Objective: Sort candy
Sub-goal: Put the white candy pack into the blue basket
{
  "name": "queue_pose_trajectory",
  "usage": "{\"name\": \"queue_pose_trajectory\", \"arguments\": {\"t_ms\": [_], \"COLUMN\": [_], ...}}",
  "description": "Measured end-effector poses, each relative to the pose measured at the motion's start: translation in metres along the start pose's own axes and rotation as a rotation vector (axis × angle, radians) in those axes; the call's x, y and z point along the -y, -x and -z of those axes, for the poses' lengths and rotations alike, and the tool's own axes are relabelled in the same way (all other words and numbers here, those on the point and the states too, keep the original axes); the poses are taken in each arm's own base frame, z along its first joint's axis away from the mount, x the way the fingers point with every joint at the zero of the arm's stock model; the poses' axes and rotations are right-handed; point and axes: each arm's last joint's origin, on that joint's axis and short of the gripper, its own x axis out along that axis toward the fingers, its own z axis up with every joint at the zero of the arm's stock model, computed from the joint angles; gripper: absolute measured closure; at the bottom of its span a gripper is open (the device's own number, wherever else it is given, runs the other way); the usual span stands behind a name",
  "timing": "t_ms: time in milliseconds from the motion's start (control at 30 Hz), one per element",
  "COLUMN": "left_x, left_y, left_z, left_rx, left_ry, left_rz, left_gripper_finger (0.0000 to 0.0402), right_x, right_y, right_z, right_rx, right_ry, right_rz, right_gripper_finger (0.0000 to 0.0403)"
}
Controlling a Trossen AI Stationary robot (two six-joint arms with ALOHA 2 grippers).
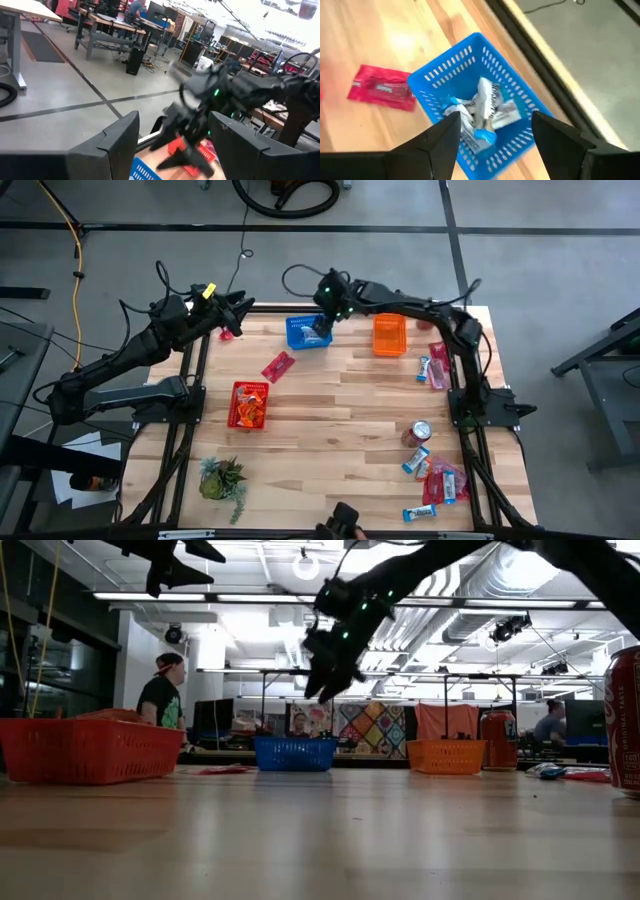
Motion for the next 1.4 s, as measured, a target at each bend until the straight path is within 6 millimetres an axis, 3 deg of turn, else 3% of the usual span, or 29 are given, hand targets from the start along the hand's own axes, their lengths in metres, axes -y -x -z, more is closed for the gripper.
{"name": "queue_pose_trajectory", "arguments": {"t_ms": [300,500,767,833,933,1200,1300,1400], "left_x": [0.0,0.0,0.0,0.0,0.0,0.0,0.0,0.0], "left_y": [0.0,0.0,0.0,0.0,0.0,0.0,0.0,0.0], "left_z": [0.0,0.0,0.0,0.0,0.0,0.0,0.0,0.0], "left_rx": [0.003,0.004,0.003,0.003,0.003,0.004,0.004,0.004], "left_ry": [0.0,-0.011,-0.043,-0.043,-0.044,-0.044,-0.044,-0.044], "left_rz": [0.002,0.003,0.003,0.003,0.003,0.002,0.002,0.002], "left_gripper_finger": [0.0177,0.0177,0.0177,0.0177,0.0177,0.0177,0.0177,0.0177], "right_x": [-0.003,-0.006,-0.009,-0.009,-0.008,-0.006,-0.005,-0.004], "right_y": [0.065,0.093,0.135,0.144,0.153,0.171,0.175,0.168], "right_z": [0.006,0.017,0.021,0.03,0.064,0.203,0.238,0.26], "right_rx": [-0.105,-0.2,-0.183,-0.171,-0.149,-0.158,-0.189,-0.229], "right_ry": [0.071,0.107,0.111,0.1,0.033,-0.468,-0.687,-0.814], "right_rz": [-0.062,-0.09,-0.09,-0.079,-0.034,0.192,0.289,0.337], "right_gripper_finger": [0.0164,0.0164,0.0164,0.0164,0.0164,0.0164,0.0164,0.0164]}}
